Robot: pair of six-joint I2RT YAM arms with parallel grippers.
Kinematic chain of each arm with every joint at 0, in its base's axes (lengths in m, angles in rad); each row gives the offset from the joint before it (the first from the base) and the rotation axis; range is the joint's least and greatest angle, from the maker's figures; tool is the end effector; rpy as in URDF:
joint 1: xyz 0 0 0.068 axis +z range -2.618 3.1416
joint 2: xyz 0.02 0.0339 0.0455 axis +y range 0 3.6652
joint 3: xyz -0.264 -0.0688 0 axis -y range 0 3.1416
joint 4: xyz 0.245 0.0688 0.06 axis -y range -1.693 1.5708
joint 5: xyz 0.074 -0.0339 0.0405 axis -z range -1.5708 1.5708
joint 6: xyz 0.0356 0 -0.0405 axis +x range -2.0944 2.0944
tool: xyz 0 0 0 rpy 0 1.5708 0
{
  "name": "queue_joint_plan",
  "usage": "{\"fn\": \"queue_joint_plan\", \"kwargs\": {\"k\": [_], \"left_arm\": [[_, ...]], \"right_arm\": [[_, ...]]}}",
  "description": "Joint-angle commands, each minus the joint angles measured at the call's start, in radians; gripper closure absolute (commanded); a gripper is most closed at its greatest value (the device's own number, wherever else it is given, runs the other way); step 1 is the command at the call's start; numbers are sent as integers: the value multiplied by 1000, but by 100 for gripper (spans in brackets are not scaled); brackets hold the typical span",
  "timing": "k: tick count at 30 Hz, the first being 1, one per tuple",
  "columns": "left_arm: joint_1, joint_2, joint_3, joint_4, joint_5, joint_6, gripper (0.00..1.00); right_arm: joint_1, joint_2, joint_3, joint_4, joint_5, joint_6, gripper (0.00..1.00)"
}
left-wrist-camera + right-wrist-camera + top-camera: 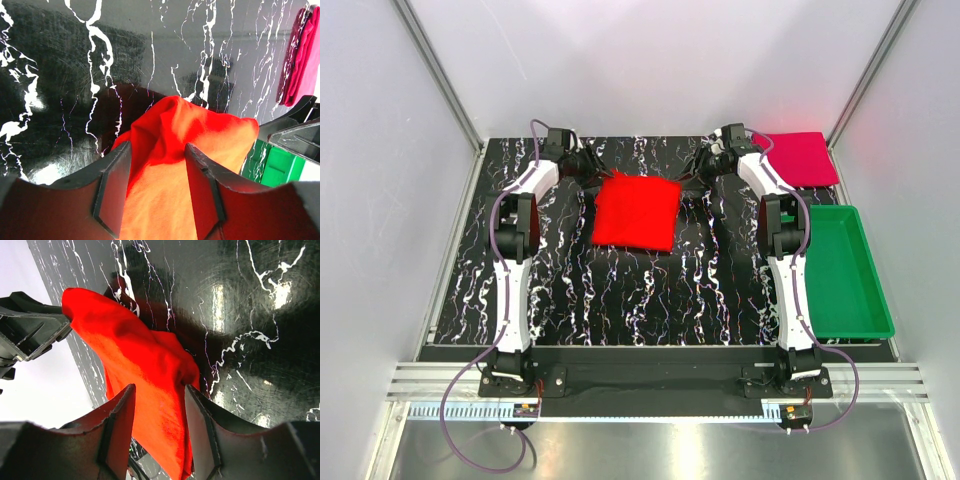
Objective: Fold and stack the t-shirts
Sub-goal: Fold the tshirt
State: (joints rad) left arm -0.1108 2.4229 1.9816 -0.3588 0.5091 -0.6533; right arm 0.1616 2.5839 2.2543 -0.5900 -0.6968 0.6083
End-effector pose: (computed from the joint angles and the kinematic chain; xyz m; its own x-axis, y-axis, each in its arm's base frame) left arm 0.5338 -0.0769 0.1615 -0.8300 -0.4417 -0.3407 -0.0888 0.7075 -0.7011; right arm 0.5457 0.1121 0.1501 -0.9341 0.2918 -0.2057 0.0323 0.6429 0.7653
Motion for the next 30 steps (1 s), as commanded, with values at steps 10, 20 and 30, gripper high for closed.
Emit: {"fn": "queue_joint_plan", "kwargs": {"k": [10,20,30], "left_arm": [[-3,7,43,40,34,-6,64],[-3,2,40,49,48,-20,77],[5,-108,-3,29,66,-66,100]], "right_arm": [[-7,48,76,-11,-33,-5,50],[-4,64,119,-19,-72,2,76],[4,-106,-11,-31,-32,16,100]]}}
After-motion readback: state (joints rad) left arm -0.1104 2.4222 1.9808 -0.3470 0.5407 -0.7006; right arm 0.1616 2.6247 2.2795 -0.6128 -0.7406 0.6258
